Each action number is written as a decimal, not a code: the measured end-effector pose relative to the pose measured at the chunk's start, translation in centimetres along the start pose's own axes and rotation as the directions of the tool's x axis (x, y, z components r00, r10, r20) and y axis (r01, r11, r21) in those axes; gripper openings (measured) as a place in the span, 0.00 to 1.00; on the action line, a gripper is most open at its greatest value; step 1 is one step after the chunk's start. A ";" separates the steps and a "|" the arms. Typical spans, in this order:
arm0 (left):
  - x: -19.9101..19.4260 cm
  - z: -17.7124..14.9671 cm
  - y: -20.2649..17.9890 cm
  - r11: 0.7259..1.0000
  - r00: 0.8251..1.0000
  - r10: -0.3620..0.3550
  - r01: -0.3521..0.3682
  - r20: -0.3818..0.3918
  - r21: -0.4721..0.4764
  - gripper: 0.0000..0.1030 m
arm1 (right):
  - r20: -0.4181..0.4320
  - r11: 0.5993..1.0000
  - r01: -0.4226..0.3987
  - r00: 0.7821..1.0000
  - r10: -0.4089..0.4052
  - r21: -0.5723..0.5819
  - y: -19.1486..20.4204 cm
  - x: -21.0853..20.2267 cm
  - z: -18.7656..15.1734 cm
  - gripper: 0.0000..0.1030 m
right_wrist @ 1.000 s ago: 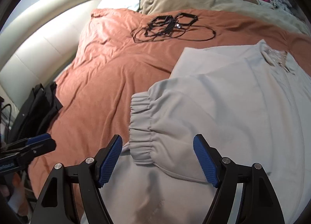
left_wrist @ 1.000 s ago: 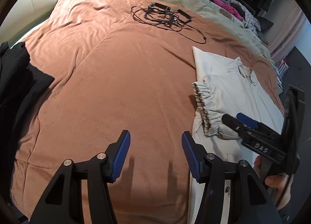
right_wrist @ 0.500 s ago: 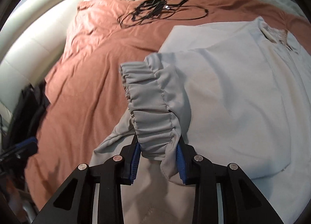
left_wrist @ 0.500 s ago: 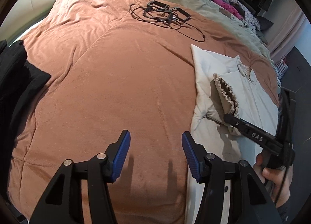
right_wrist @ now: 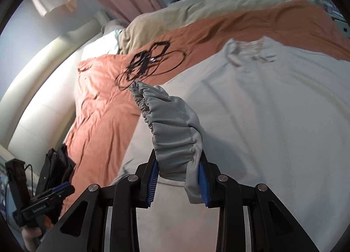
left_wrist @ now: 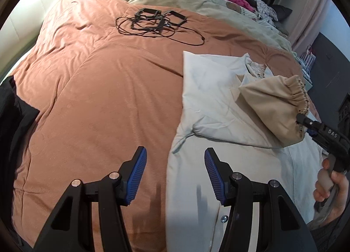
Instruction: Fold large clothes
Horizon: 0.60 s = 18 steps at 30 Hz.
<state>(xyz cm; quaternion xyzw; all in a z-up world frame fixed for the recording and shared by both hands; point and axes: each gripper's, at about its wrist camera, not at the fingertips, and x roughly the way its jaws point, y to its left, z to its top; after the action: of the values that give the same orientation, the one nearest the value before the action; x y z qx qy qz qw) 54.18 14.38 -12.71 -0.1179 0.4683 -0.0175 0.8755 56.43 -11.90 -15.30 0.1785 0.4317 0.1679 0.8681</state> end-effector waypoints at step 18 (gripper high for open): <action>5.2 0.2 -3.7 0.997 0.995 0.076 -0.074 -0.068 0.031 0.54 | 0.017 0.890 0.113 0.991 -0.134 0.441 -17.4 -6.0 -1.4 0.76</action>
<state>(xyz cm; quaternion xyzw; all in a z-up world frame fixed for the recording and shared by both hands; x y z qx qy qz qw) 57.57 10.14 -15.99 -0.0873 0.5019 0.0049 0.8605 54.28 -29.65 -19.83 0.3457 0.4486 0.0067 0.8241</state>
